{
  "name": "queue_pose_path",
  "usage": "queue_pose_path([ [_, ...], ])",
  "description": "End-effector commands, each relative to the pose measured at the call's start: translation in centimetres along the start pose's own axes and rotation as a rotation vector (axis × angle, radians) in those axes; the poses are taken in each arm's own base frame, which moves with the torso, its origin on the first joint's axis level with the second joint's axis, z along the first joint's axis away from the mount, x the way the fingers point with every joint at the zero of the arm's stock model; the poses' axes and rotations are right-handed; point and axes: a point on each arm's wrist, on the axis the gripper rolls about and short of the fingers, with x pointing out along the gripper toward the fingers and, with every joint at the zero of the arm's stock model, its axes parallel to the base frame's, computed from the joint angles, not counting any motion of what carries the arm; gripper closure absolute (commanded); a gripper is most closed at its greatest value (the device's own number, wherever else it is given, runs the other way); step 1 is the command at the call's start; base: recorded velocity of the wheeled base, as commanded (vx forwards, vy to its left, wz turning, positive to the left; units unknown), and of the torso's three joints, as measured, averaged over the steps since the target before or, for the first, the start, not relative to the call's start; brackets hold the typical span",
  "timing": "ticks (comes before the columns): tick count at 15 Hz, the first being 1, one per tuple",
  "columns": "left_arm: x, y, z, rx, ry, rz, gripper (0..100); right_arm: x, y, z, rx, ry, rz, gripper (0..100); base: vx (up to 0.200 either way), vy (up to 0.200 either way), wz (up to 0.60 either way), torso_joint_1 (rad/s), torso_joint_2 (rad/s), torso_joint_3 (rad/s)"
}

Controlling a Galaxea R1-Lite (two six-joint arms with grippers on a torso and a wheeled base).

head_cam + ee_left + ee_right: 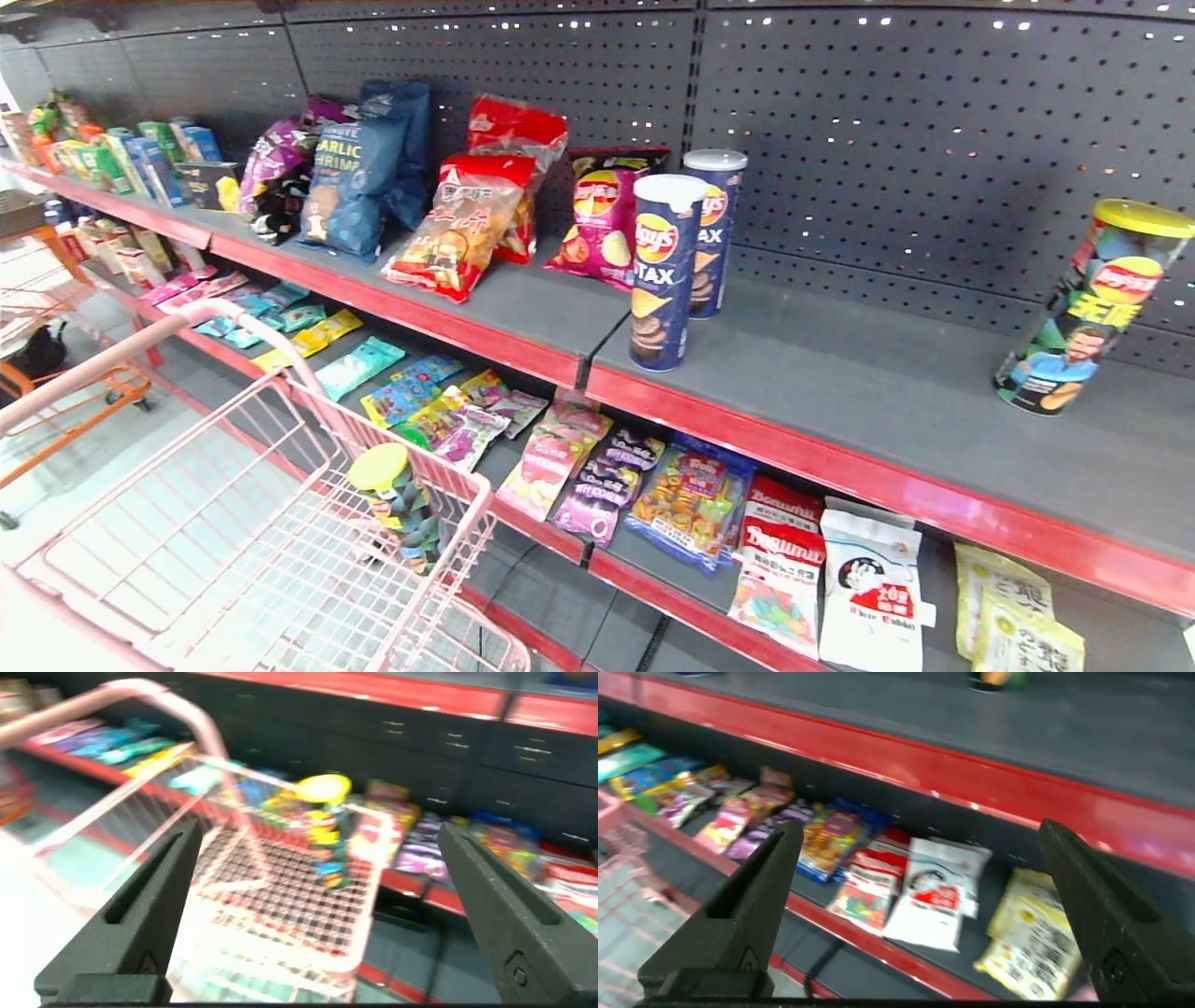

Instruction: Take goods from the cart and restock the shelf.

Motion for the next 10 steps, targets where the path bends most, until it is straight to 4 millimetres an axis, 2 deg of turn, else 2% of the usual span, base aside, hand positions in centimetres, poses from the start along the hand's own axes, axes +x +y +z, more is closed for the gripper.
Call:
queue_pose_path([
  [1,0.0,0.0,0.0,0.0,0.0,0.0,0,0.01,0.0,0.0,0.0,0.001,0.001,0,0.0,0.0,0.0,0.0,0.0,0.0],
  [5,0.0,0.0,0.0,0.0,0.0,0.0,0,0.01,0.0,0.0,0.0,0.001,-0.001,0,0.0,0.0,0.0,0.0,0.0,0.0],
  [10,0.0,0.0,0.0,0.0,0.0,0.0,0,0.01,0.0,0.01,0.001,0.0,-0.001,0,0.0,0.0,0.0,-0.141,0.36,0.204],
])
